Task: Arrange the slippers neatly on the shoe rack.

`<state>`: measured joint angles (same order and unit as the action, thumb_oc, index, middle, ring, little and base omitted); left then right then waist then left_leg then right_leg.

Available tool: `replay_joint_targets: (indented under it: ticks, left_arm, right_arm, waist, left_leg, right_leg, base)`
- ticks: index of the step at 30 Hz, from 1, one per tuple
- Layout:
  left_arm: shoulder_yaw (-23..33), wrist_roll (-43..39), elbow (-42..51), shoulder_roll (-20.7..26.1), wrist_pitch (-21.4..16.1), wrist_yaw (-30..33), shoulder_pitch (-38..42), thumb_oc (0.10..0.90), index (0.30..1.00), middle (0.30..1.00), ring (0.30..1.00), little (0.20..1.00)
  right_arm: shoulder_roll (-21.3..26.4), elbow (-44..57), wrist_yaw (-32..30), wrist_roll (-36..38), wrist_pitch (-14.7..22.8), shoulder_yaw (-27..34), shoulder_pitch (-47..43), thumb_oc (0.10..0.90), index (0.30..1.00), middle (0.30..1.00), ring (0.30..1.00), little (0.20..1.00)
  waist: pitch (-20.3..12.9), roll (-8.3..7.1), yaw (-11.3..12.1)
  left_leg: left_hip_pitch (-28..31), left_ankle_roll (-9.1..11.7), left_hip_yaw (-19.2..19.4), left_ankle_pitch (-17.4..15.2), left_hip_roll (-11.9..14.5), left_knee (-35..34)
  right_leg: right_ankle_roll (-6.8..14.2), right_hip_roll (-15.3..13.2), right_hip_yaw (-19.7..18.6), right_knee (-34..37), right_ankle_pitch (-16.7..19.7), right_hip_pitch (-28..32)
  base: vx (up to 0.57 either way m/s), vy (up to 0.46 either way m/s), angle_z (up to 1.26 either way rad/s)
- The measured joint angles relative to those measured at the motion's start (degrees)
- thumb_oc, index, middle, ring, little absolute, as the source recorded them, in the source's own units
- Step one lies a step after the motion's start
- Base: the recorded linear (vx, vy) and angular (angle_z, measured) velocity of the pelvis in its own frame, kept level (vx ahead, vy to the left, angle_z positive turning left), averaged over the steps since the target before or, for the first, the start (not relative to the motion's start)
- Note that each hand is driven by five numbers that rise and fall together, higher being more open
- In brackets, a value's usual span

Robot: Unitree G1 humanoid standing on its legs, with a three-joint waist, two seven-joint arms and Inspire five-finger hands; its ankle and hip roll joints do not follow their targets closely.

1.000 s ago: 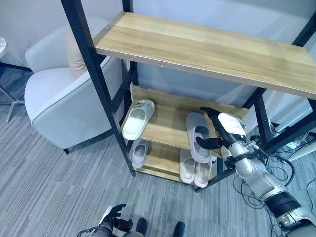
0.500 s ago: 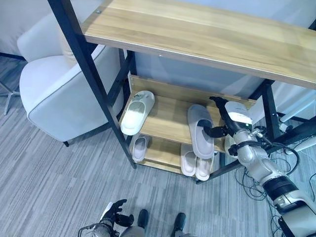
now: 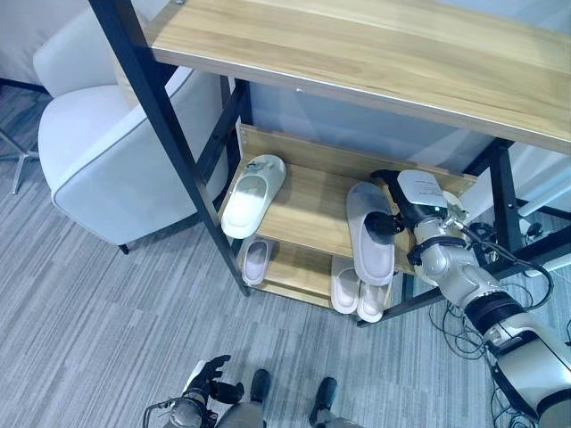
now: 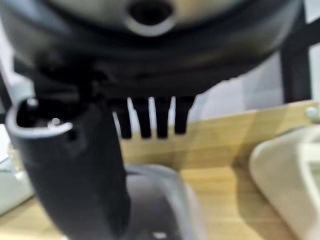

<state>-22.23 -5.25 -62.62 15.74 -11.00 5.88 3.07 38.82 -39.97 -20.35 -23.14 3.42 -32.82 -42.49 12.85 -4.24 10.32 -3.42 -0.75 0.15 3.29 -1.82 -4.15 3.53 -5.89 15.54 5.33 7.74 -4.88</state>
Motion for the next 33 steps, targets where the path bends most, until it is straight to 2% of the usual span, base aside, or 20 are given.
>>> replay_joint_targets:
  ticks: [4, 12, 15, 19, 22, 28, 33]
  left_arm:
    - [0.3, -0.4, 0.0, -0.1, 0.0, 0.0, 0.0, 0.8, 0.9, 0.9, 0.9, 0.9]
    - [0.5, -0.2, -0.2, -0.1, 0.1, 0.0, -0.2, 0.8, 0.9, 0.9, 0.9, 0.9]
    - [0.8, -0.2, -0.3, -0.1, 0.1, -0.1, -0.4, 0.8, 0.9, 0.9, 0.9, 0.9]
    - [1.6, 1.0, -0.2, -0.1, 0.2, -0.2, -0.9, 0.8, 0.9, 0.9, 0.9, 0.9]
    - [2.3, 2.0, -0.2, -0.1, 0.2, -0.3, -1.5, 0.8, 0.9, 0.9, 0.9, 0.9]
    - [2.5, 2.5, 0.1, 0.0, 0.2, -0.5, -1.9, 0.8, 0.9, 0.9, 0.9, 0.9]
    - [2.6, 3.1, 0.2, 0.0, 0.2, -0.5, -2.0, 0.8, 0.9, 0.9, 0.9, 0.9]
  right_arm:
    - [-0.1, 1.0, -0.4, 0.1, 0.2, 0.2, 0.0, 0.4, 0.3, 0.3, 0.3, 0.3]
    - [-0.2, 12.3, -0.1, 0.2, 1.2, 2.5, 4.2, 0.4, 0.3, 0.3, 0.3, 0.3]
    - [-1.4, 19.9, 0.2, 0.4, 2.1, 6.3, 9.8, 0.4, 0.3, 0.3, 0.3, 0.3]
    - [-1.5, 30.1, 0.3, 1.3, 4.1, 7.8, 15.8, 0.4, 0.3, 0.3, 0.3, 0.3]
    - [-1.9, 35.7, 1.7, 2.0, 5.5, 8.8, 18.8, 0.4, 0.3, 0.3, 0.3, 0.3]
    - [-3.9, 44.3, 7.7, 7.9, 8.3, 8.5, 21.8, 0.4, 0.3, 0.3, 0.3, 0.3]
    - [-4.1, 45.7, 11.8, 9.6, 9.6, 5.3, 24.0, 0.4, 0.3, 0.3, 0.3, 0.3]
  waist:
    - [0.0, -0.01, 0.0]
    - [0.0, -0.08, 0.0]
    - [0.1, -0.2, -0.3]
    - [0.1, -0.22, -0.6]
    - [0.1, -0.2, -1.9]
    - [0.1, -0.18, -2.2]
    - [0.0, -0.1, -2.3]
  left_leg:
    - [0.0, 0.0, -0.4, 0.0, 0.0, 0.0]
    - [1.7, 0.0, -0.5, 0.0, 0.0, -0.1]
    - [2.5, 0.0, 0.0, 0.0, 0.0, -0.2]
    - [3.3, 0.0, 1.0, 0.0, 0.0, -0.2]
    - [4.2, 0.0, 1.3, 0.0, 0.1, -0.3]
    - [4.9, 0.1, 3.3, 0.0, 0.5, -0.4]
    - [4.9, 0.2, 3.3, 0.1, 0.6, -0.3]
  right_leg:
    - [0.0, 0.0, 0.0, 0.0, 0.0, 0.2]
    - [0.0, 0.0, -0.1, 0.0, 0.0, 1.9]
    - [0.0, 0.0, -0.7, 0.0, 0.0, 2.4]
    - [0.0, 0.0, -2.1, 0.0, 0.0, 2.8]
    - [0.0, 0.1, -2.4, 0.0, 0.0, 3.5]
    - [-0.4, 0.6, -4.5, 0.0, 0.5, 3.3]
    - [-0.5, 0.7, -4.6, 0.0, 0.6, 3.3]
  base:
    - [0.0, -0.007, 0.05]
    - [0.0, -0.001, 0.0]
    - [-0.01, -0.002, -0.08]
    - [-0.02, -0.002, -0.13]
    - [-0.04, -0.003, -0.06]
    - [-0.03, 0.001, -0.17]
    - [-0.02, -0.008, -0.01]
